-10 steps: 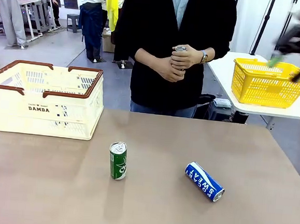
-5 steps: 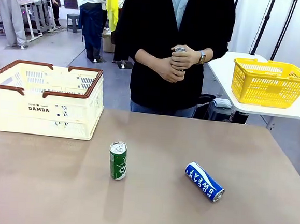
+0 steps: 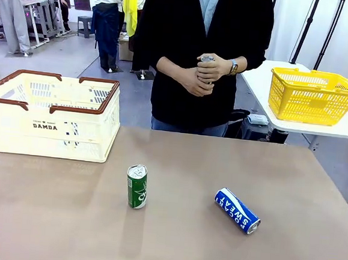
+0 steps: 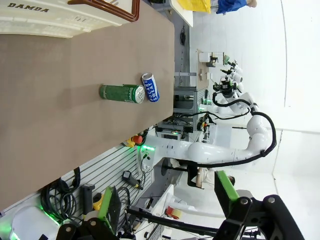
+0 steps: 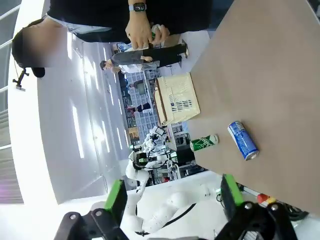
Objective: Place the drinks into the Shopping basket.
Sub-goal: Pick up one drink and place it into the Shopping basket.
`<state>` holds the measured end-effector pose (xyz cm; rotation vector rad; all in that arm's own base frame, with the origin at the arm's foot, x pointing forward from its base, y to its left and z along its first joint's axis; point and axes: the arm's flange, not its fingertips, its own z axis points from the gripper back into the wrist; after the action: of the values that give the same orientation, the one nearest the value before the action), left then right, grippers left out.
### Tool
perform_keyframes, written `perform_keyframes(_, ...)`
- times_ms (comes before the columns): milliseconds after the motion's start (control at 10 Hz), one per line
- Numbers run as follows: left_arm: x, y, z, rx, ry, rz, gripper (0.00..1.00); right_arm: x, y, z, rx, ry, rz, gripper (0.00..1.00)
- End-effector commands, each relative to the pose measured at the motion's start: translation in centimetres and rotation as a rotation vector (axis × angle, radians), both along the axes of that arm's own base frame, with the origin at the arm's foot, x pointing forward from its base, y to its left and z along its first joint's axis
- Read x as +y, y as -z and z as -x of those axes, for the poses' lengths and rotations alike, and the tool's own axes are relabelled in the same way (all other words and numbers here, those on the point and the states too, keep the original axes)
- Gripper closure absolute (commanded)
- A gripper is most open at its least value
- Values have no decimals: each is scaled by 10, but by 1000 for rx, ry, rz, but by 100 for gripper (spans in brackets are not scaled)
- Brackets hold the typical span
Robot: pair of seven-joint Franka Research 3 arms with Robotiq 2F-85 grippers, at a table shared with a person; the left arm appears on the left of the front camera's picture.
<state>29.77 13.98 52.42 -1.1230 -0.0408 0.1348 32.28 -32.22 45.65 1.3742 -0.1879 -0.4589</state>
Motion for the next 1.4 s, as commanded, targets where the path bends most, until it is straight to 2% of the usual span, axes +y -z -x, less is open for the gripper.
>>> perform_keyframes(0, -2, -3, 2, 1, -1, 18, 0, 1, -12, 7, 20, 4, -10, 0)
perform_keyframes(400, 0, 0, 0, 0, 0, 0, 0, 1, -12, 7, 20, 4, -10, 0)
perform_keyframes(500, -58, -36, -16, 63, 47, -119, 0, 1, -12, 7, 20, 4, -10, 0)
perform_keyframes(600, -118, -57, -35, 122, 70, -258, 0, 1, -12, 7, 20, 4, -10, 0)
perform_keyframes(800, -233, -71, -72, 176, 118, -488, 0, 1, -12, 7, 20, 4, -10, 0)
perform_keyframes(1000, -318, -57, -91, 173, 118, -762, 0, 1, -12, 7, 20, 4, -10, 0)
perform_keyframes(1100, -356, -43, -87, 158, 196, -858, 0, 1, -12, 7, 20, 4, -10, 0)
perform_keyframes(1300, -398, -14, -73, 89, 120, -991, 0, 1, -12, 7, 20, 4, -10, 0)
